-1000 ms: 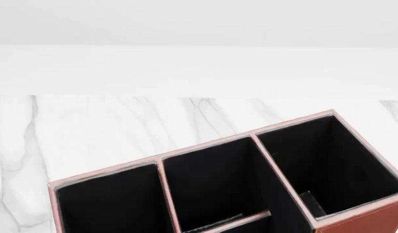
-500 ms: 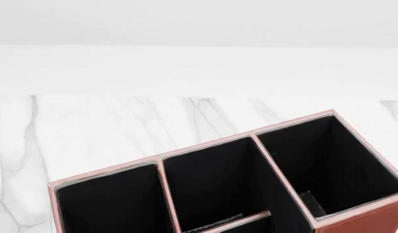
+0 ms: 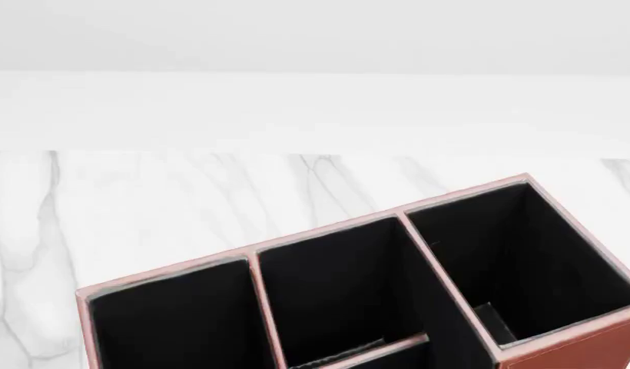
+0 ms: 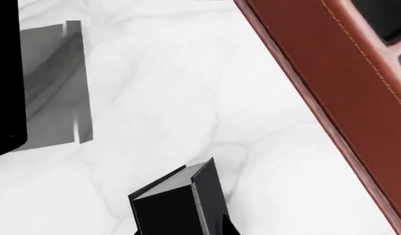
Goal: Pick up the book and place it in the front compartment of the caddy.
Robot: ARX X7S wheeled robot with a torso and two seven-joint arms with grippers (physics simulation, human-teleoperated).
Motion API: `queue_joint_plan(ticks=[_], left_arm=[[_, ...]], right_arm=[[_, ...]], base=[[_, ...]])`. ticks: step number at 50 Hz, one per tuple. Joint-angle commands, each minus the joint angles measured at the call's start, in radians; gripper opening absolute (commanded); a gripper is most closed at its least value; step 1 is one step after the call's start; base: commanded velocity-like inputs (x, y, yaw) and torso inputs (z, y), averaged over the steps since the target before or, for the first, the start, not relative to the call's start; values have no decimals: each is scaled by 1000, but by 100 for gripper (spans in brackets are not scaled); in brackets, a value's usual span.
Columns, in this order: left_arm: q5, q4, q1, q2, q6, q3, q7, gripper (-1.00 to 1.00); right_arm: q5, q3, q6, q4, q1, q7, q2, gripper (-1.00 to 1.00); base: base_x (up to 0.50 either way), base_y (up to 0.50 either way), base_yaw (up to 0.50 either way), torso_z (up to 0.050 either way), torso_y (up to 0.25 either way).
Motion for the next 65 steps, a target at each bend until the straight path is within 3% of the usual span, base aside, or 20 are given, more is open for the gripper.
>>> queue_joint_plan(ticks=[1,17,31,42,65], left_arm=[[12,-4,4,14,4,-12,20,100],[7,-5,1,9,2,-13,13,100],[3,-5,-1,5,1,-12,9,100],[0,-2,-2,2,0,-9,6,100],[-4,-2,-2,0,6,0,0,100]], right_arm=[[-14,8,-13,0,-16,-25,-11,-100],[196,170,-8,-29,138,-4,9,-100],[332,293,120,-58,341,-61,-22,-100],[454,384,279,-48,568,-121,-109,-100],[507,477,460,82,953,-256,-286,-100]], base=[[0,0,0,0,0],[0,0,0,0,0],[0,0,0,0,1],[0,0,0,0,0],[0,0,0,0,1]])
